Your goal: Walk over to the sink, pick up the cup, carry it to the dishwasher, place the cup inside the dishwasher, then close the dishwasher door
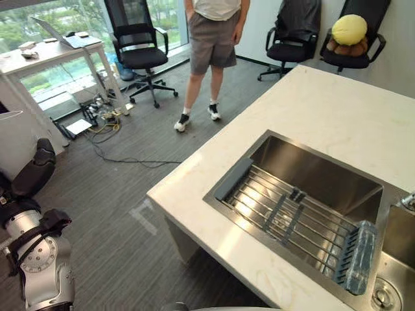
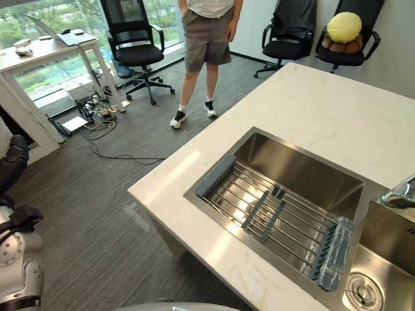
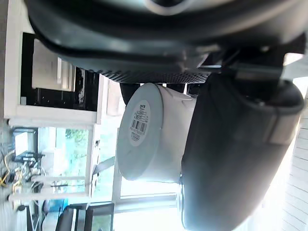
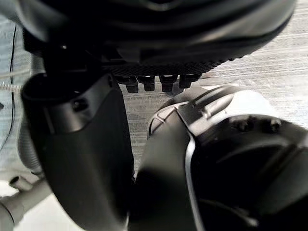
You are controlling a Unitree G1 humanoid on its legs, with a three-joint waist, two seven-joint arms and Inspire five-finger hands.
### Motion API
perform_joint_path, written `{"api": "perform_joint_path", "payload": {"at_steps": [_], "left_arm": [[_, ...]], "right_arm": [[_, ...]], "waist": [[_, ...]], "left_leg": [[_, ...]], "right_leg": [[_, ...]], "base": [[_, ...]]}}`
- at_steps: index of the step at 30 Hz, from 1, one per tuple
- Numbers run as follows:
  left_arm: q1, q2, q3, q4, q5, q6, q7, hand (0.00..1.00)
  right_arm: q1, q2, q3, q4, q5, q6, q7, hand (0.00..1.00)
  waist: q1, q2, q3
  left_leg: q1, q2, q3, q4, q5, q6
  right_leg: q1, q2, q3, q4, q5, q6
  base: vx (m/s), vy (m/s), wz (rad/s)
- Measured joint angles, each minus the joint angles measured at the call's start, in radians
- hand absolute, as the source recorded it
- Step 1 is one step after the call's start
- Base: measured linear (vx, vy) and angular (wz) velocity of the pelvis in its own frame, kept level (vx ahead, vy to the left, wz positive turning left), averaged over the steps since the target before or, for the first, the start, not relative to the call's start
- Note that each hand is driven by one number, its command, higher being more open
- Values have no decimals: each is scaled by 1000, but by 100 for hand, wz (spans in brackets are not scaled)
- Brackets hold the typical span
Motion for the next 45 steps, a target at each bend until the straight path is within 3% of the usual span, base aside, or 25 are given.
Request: {"api": "perform_joint_path", "payload": {"at_steps": [2, 4, 7, 9, 10, 11, 12, 15, 17, 20, 22, 23, 24, 26, 27, 29, 30, 31, 32, 34, 36, 38, 42, 43, 45], "left_arm": [[-10, 0, 0, 1, 2, 0, -27, 0], [-35, 1, -8, 1, 29, -1, -55, 0], [-100, 7, -28, 1, 42, -16, -59, 0], [-124, 14, -45, 1, 42, -16, -57, 0], [-130, 18, -66, -2, 42, -15, -57, 0], [-130, 20, -79, -6, 42, -15, -58, 0], [-137, 25, -95, -12, 42, -14, -62, 0], [-131, 9, -146, -64, 36, 3, -66, 0], [-96, -69, -175, -136, -6, 5, -77, 0], [-92, -149, -261, -149, -1, 4, -97, 0], [-92, -169, -400, -147, 8, 9, -135, 0], [-99, -169, -462, -145, 29, 9, -154, 0], [-112, -170, -522, -133, 59, 9, -172, 0], [-136, -168, -672, -82, 95, 20, -196, 0], [-138, -168, -703, -74, 107, 31, -197, 0], [-146, -149, -779, -65, 137, 61, -196, 0], [-151, -138, -787, -65, 138, 70, -195, 0], [-160, -118, -789, -66, 145, 76, -194, 0], [-169, -96, -769, -63, 167, 77, -167, 0], [-163, -88, -733, -55, 167, 83, -134, 0], [-176, -66, -699, -53, 160, 92, -118, 0], [-185, -48, -683, -50, 153, 98, -117, 0], [-186, -48, -694, -11, 153, 127, -162, 0], [-183, -64, -660, 36, 135, 82, -213, 0], [-183, -64, -660, 36, 135, 82, -213, 0]], "right_arm": [[10, 7, -39, -18, 17, 0, 5, 100], [41, 5, -56, -50, 27, -1, 4, 100], [56, -6, -60, -59, 39, -4, 6, 100], [47, -11, -53, -51, 39, -4, 8, 100], [38, -17, -35, -38, 38, -5, 5, 100], [37, -30, -33, -36, 39, -5, 5, 100], [26, -61, -22, -33, 40, -4, 2, 100], [10, -61, 23, -28, 30, -2, -27, 100], [0, -64, 19, -19, 30, 15, -64, 100], [0, -70, -19, -21, 29, 21, -81, 100], [16, -70, -69, -46, 29, 17, -82, 100], [14, -54, -81, -50, 29, 16, -76, 100], [18, -35, -82, -55, 32, 10, -61, 100], [26, 25, -72, -79, 53, -10, -40, 100], [28, 33, -68, -83, 54, -11, -38, 100], [30, 43, -54, -91, 92, 2, -46, 100], [32, 43, -54, -91, 98, 10, -48, 100], [36, 41, -47, -91, 99, 19, -50, 100], [30, 21, -26, -89, 88, 29, -51, 100], [13, -25, 15, -86, 57, 42, -56, 100], [-13, -43, 72, -88, 54, 46, -61, 100], [-42, -36, 103, -88, 77, 46, -65, 100], [-95, -21, 148, -89, 153, 68, -61, 100], [-58, 13, 138, -65, 217, -4, 68, 100], [-58, 13, 138, -65, 217, -4, 68, 100]], "waist": [[-41, 15, 0], [-60, 33, 6], [-69, 60, 20], [-91, 48, 18], [-95, 42, 20], [-87, 57, 21], [-81, 69, 27], [-82, 36, 12], [-59, 24, 11], [-60, 15, 20], [-79, 17, 29], [-100, 21, 36], [-115, 9, 52], [-131, -21, 67], [-135, -24, 66], [-144, -22, 68], [-145, -27, 67], [-143, -45, 60], [-139, -67, 60], [-107, -35, 41], [-95, -26, 32], [-92, -38, 26], [-96, -40, 23], [-141, -31, 7], [-141, -31, 7]], "left_leg": [[-5, 53, 235, 6, 8, -8], [-8, 94, 396, 44, 15, -3], [-48, 137, 475, 123, 16, -2], [-59, 147, 553, 147, -6, -22], [-62, 173, 596, 241, -35, 13], [-51, 195, 601, 283, -39, 20], [-36, 192, 596, 280, -31, -36], [-57, 63, 525, 174, -8, -10], [-55, -3, 503, 131, -7, 2], [-50, -69, 433, 95, -6, 18], [-35, -108, 328, 64, 2, 36], [-35, -107, 263, 58, 5, 40], [-37, -113, 184, 54, 11, 42], [-35, -160, 7, 26, 26, 49], [-35, -174, -37, 21, 27, 49], [-16, -199, -123, -6, 26, 50], [-2, -208, -123, -20, 31, 43], [23, -231, -124, -48, 41, 28], [53, -251, -123, -83, 89, 31], [67, -229, -140, -121, 103, 21], [62, -200, -150, -140, 112, 8], [61, -183, -151, -166, 124, -6], [89, -157, -117, -168, 104, -44], [106, -121, -71, -169, 109, -85], [106, -121, -71, -169, 109, -85]], "right_leg": [[25, -28, -114, -5, 37, 3], [59, -47, -214, 4, 41, 10], [86, -53, -303, 13, 20, 22], [86, -59, -310, -4, 16, 22], [85, -83, -333, 8, 15, 22], [87, -87, -335, 21, 15, 22], [99, -91, -336, 50, 14, 37], [95, -144, -326, 68, 13, 33], [99, -185, -333, 90, 24, 17], [109, -268, -345, 236, 40, -3], [46, -319, -138, 468, 78, -126], [-3, -271, 22, 549, -1, -112], [-38, -184, 159, 581, -91, -94], [-131, 3, 406, 561, -219, -97], [-154, 36, 449, 543, -237, -97], [-231, 114, 593, 476, -259, -62], [-235, 112, 598, 432, -238, -48], [-239, 84, 596, 356, -160, -41], [-227, 50, 568, 303, -123, -19], [-187, 72, 539, 218, -105, -32], [-143, 107, 514, 105, -58, -48], [-117, 131, 502, 36, -29, -59], [-91, 154, 504, 22, -27, -61], [-56, 185, 466, -50, 6, -88], [-56, 185, 466, -50, 6, -88]], "base": [[-69, 140, 166], [-21, 191, 155], [-41, 162, 129], [-79, 207, 123], [-53, 171, 79], [-18, 221, 83], [-9, 280, 74], [-35, 316, 85], [-9, 244, 61], [24, 175, 85], [83, 185, 139], [100, 69, 180], [91, -29, 222], [91, -74, 235], [100, -82, 219], [138, -106, 216], [166, -118, 184], [208, -172, 173], [228, -197, 140], [226, -172, 51], [166, -115, 6], [165, -124, 2], [131, -80, -13], [47, -26, -13], [0, 0, 0]]}}
